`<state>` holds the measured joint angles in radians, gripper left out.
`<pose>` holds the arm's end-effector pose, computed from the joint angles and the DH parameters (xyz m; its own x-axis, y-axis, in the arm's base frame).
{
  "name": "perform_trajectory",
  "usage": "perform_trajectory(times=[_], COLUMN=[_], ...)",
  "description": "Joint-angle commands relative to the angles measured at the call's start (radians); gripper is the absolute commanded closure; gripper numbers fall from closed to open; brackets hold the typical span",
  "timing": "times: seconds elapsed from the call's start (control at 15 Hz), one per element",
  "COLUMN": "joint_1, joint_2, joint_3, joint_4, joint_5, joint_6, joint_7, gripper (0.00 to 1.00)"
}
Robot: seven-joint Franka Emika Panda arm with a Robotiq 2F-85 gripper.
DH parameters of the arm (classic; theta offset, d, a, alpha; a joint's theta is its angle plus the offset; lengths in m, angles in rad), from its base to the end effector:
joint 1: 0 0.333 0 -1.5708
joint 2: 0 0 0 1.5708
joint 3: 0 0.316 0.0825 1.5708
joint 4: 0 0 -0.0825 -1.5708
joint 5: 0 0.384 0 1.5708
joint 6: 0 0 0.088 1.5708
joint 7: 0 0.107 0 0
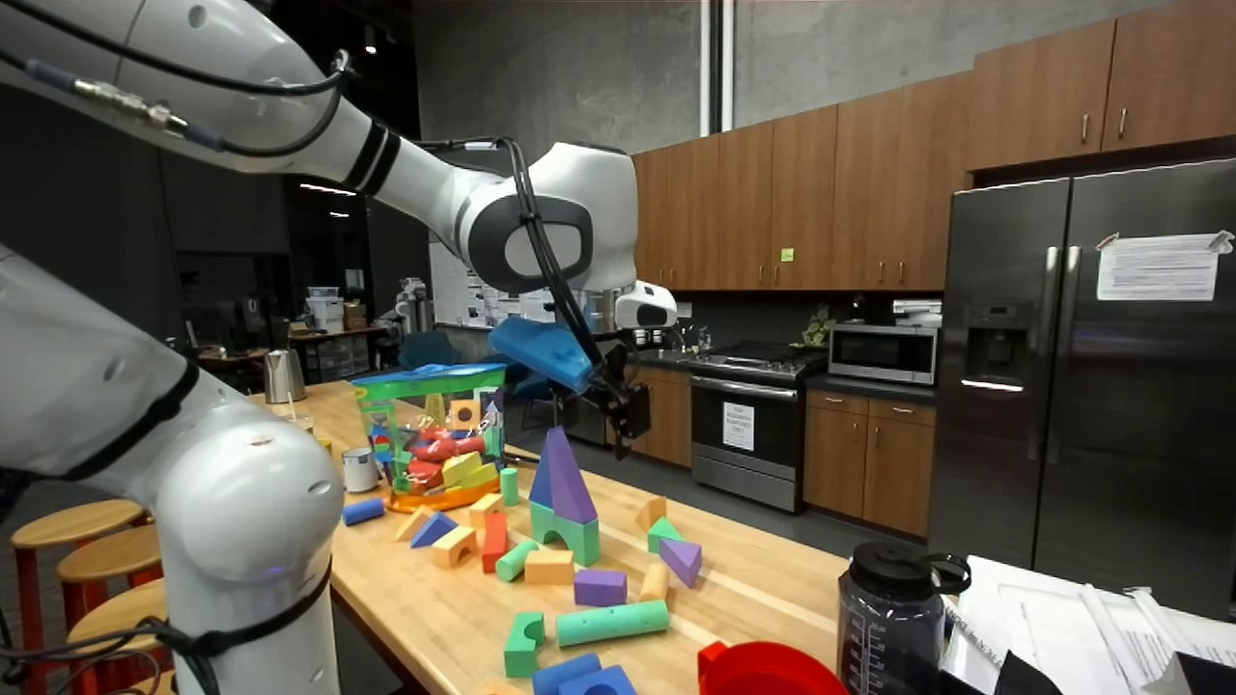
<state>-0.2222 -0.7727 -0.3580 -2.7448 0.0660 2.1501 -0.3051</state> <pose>0.2840 -0.1765 0.4397 0.9444 -0.2486 0.2152 -0.1931 -0.9491 -0.2489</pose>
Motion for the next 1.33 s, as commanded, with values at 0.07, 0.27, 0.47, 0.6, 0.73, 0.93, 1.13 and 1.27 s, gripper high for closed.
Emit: perform_trajectory(times=[0.07, 0.27, 0.47, 0.6, 0.73, 0.93, 1.13, 1.27], joint_1=[-0.002, 0.046, 0.088, 0.101, 0.108, 0.108, 0.068, 0.060], joint_2=[0.015, 0.067, 0.138, 0.187, 0.229, 0.300, 0.360, 0.387], joint_3=[0.042, 0.062, 0.099, 0.145, 0.186, 0.222, 0.212, 0.184], joint_4=[-0.032, -0.039, -0.049, -0.050, -0.050, -0.050, -0.050, -0.049], joint_5=[-0.009, 0.023, 0.043, 0.033, 0.020, 0.005, -0.006, 0.024], joint_6=[0.002, -0.008, 0.025, 0.087, 0.136, 0.207, 0.277, 0.294], joint_7=[0.045, 0.050, 0.071, 0.112, 0.148, 0.180, 0.242, 0.242], gripper=[0.00, 0.00, 0.00, 0.00, 0.00, 0.00, 0.00, 0.00])
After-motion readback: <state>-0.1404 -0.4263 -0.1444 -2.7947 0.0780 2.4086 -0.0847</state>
